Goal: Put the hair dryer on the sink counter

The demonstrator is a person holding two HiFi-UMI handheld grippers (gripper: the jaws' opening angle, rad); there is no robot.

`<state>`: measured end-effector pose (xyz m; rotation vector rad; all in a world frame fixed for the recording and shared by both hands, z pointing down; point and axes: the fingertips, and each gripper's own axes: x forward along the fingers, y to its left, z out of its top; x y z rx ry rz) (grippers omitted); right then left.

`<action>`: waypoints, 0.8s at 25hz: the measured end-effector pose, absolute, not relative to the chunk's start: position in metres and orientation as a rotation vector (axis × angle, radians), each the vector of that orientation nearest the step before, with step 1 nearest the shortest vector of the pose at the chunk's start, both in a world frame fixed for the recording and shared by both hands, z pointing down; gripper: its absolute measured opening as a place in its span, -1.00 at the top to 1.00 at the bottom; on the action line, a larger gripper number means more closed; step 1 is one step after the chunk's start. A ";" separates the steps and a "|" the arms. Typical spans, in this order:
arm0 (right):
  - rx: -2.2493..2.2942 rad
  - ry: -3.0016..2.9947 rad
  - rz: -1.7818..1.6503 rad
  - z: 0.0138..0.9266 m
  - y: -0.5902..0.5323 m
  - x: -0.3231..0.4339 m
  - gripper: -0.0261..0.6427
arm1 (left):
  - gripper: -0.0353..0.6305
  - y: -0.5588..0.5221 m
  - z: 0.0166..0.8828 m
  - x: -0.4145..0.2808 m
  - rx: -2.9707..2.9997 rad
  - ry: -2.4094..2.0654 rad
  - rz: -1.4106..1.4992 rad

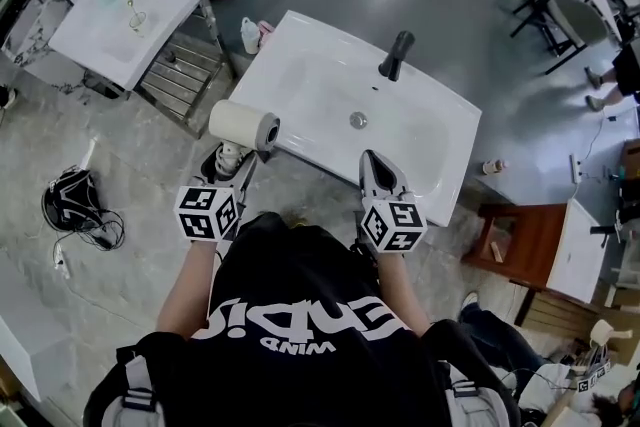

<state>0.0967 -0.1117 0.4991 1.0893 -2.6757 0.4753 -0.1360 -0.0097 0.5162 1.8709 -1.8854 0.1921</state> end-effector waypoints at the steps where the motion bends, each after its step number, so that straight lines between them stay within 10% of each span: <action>1: 1.085 -2.676 0.477 0.499 -0.113 0.095 0.87 | 0.03 -0.012 0.515 -0.137 1.873 -1.885 0.196; 20: 1.198 -2.618 0.525 0.501 -0.181 0.044 0.87 | 0.03 -0.107 0.515 -0.198 1.922 -1.778 0.187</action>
